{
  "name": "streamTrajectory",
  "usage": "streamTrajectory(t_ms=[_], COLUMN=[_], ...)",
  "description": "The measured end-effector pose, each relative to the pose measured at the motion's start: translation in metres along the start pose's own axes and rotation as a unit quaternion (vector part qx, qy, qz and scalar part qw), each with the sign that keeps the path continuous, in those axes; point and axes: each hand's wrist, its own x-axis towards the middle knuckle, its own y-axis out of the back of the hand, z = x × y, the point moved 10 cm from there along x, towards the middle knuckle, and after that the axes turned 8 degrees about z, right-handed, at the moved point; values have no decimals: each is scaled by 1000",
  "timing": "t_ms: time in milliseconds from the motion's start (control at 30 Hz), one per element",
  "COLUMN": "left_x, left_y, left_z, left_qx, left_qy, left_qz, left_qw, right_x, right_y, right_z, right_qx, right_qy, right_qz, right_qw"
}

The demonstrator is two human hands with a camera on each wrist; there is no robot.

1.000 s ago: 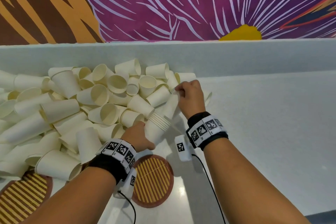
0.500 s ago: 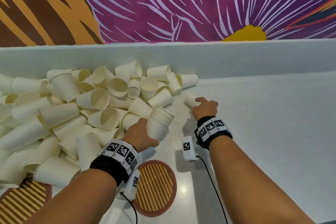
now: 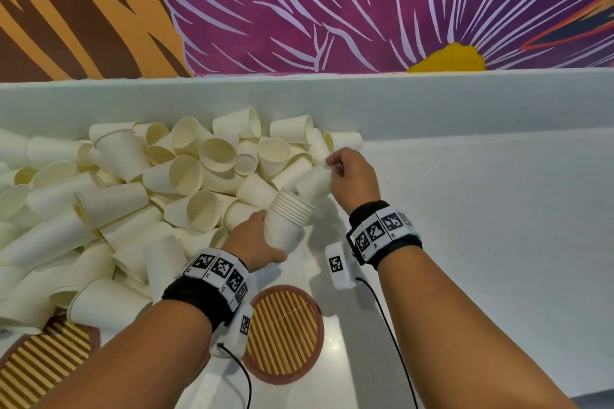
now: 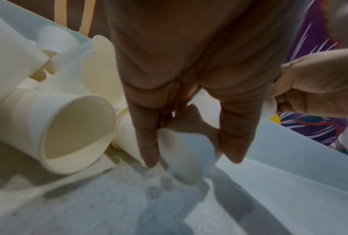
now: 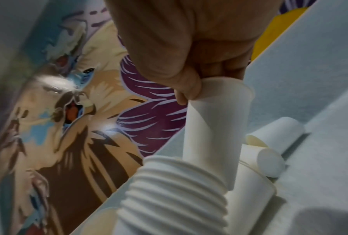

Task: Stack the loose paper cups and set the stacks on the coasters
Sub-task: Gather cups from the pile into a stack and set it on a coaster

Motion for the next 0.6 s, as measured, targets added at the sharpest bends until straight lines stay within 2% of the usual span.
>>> streamTrajectory(t_ms=[67, 267, 400, 533, 600], left_x=[-4, -16, -25, -34, -38], left_y=[4, 18, 23, 31, 34], left_z=[2, 12, 0, -10, -11], left_qx=[-6, -36, -60, -56, -43], left_qy=[-4, -48, -58, -77, -95], left_qz=[6, 37, 42, 41, 40], left_qw=[1000, 997, 996, 995, 994], right_x=[-7, -44, -65, -96, -111], right_y=[3, -15, -29, -49, -56], right_z=[-19, -39, -49, -52, -51], right_qx=[13, 37, 43, -14, -56], right_qy=[27, 16, 22, 37, 60], right_qz=[-16, -121, -187, -328, -359], right_qw=[999, 992, 981, 944, 930])
